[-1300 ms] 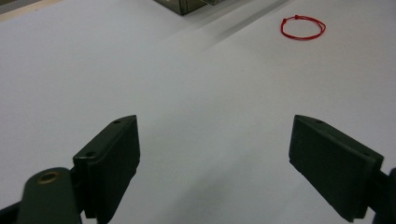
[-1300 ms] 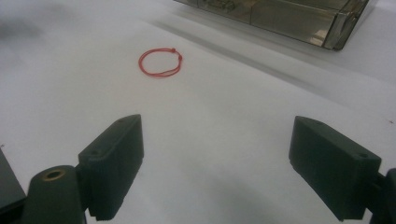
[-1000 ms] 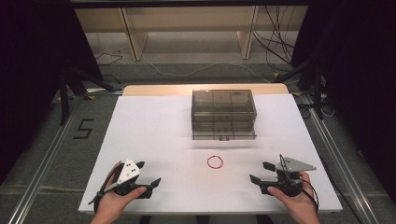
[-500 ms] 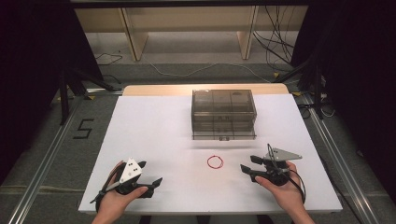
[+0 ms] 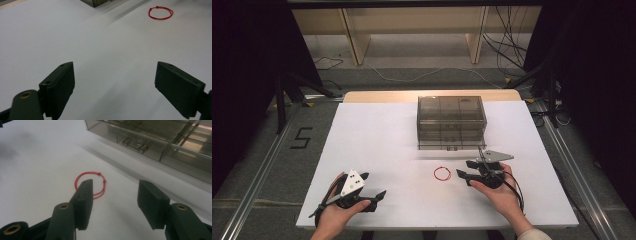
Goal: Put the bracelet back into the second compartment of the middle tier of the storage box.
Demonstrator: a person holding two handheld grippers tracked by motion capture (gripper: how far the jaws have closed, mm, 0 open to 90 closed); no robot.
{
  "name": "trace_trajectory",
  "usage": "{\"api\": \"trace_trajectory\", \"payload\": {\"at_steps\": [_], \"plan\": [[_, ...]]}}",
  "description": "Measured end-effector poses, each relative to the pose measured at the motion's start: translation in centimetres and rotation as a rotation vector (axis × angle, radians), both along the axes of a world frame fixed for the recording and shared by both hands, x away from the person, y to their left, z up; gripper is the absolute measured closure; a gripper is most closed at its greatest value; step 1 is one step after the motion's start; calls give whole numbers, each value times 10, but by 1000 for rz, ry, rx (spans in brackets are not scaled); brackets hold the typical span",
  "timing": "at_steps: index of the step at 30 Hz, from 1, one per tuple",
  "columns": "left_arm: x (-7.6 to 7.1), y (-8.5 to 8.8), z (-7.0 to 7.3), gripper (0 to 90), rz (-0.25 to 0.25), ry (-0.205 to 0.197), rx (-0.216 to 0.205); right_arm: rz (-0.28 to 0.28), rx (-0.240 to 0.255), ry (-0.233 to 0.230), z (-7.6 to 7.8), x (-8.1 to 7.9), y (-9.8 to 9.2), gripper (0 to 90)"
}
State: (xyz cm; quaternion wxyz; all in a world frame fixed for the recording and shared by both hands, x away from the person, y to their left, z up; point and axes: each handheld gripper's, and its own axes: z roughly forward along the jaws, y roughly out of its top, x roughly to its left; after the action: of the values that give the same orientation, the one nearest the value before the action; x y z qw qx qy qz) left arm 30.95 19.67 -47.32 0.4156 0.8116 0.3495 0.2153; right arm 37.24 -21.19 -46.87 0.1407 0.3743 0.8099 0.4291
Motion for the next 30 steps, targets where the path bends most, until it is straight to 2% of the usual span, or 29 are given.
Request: {"api": "trace_trajectory", "payload": {"at_steps": [15,25,30], "plan": [[0,0,0,162,-1,-1,0,44,-86,39,-12,24,32,528],[0,0,0,162,-2,0,0,71,-148,69,-19,33,49,649],[1,0,0,162,-2,0,-1,72,-172,57,-21,34,52,693]]}}
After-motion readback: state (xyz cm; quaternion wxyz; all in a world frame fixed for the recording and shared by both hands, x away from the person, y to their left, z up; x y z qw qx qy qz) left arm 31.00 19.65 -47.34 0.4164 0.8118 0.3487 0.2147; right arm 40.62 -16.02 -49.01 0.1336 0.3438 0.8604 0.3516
